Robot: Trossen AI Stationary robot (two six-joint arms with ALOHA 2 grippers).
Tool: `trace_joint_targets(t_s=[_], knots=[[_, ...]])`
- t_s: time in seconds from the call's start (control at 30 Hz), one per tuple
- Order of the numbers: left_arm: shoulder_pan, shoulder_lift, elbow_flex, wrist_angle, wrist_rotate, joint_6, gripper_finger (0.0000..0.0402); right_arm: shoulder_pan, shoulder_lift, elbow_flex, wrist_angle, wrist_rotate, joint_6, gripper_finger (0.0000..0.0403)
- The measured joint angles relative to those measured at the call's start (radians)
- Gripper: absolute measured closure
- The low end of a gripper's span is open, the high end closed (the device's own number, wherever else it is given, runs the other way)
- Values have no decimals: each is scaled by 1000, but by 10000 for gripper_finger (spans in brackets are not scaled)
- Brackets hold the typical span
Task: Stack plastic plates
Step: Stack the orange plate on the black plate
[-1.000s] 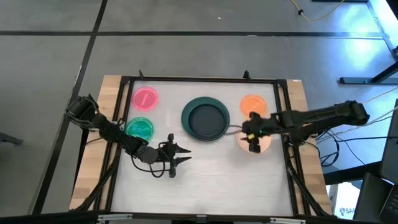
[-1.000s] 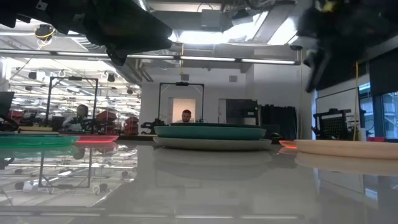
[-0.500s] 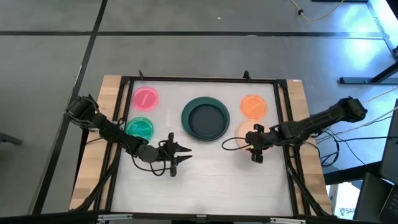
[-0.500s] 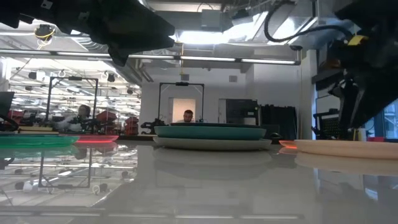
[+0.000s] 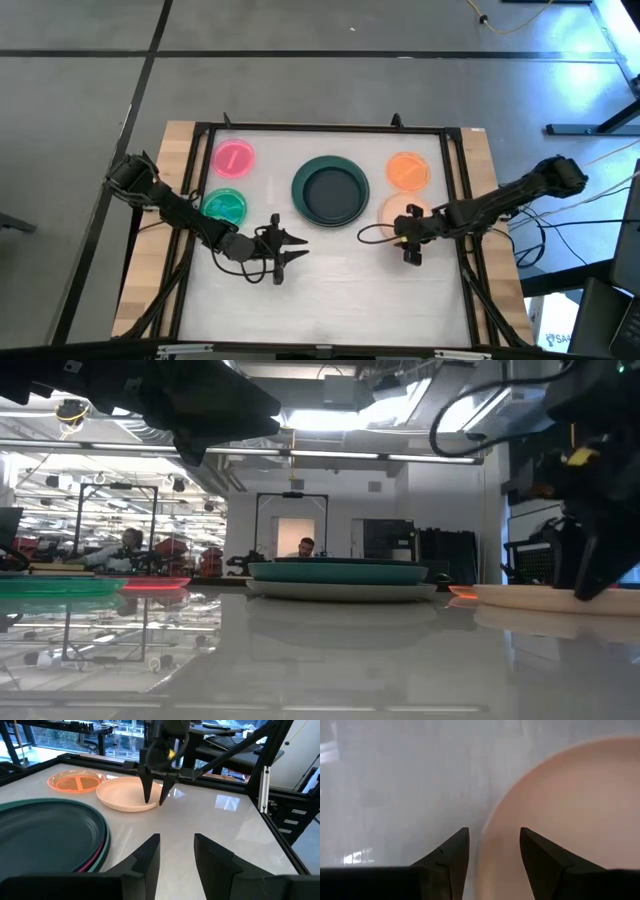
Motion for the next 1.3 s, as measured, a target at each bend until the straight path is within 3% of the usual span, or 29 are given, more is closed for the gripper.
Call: trace_joint_targets(t_s=[0.2, 0.57, 1.3], knots=[[0, 0, 0, 0, 0, 2, 289, 0, 54, 1, -1, 7, -15, 249], [0, 0, 0, 0, 0, 3, 289, 0, 61, 0, 1, 44, -107, 393], [3, 0, 0, 0, 0, 3, 289, -1, 61, 262, -198, 244, -318, 401]])
